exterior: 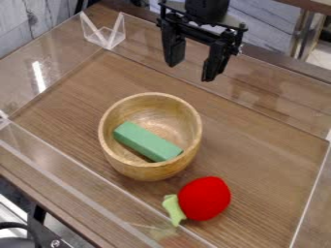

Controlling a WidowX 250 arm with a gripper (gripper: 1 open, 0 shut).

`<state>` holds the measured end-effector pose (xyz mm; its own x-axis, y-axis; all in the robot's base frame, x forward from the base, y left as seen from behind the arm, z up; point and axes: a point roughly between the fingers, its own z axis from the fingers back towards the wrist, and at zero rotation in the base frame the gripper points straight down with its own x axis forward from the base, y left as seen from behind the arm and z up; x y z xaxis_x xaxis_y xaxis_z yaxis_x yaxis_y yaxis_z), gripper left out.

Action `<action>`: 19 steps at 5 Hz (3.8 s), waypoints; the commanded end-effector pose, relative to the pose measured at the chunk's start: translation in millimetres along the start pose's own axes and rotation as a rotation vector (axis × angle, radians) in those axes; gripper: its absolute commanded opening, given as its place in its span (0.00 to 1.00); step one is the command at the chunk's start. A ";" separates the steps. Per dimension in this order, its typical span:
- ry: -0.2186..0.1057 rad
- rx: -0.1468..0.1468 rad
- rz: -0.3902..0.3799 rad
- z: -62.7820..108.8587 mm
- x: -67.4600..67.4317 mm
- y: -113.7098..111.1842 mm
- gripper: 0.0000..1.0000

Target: Move the red fruit to the left

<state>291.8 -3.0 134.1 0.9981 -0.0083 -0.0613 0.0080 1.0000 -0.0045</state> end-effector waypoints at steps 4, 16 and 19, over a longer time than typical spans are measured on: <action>0.022 0.038 -0.600 -58.3 -61.7 -58.5 1.00; -0.123 0.000 -0.527 -111.1 -71.3 -87.4 1.00; -0.112 0.004 -0.566 -109.2 -54.4 -76.9 1.00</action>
<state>220.2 -78.0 20.3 0.8364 -0.5479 0.0159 0.5481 0.8363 -0.0122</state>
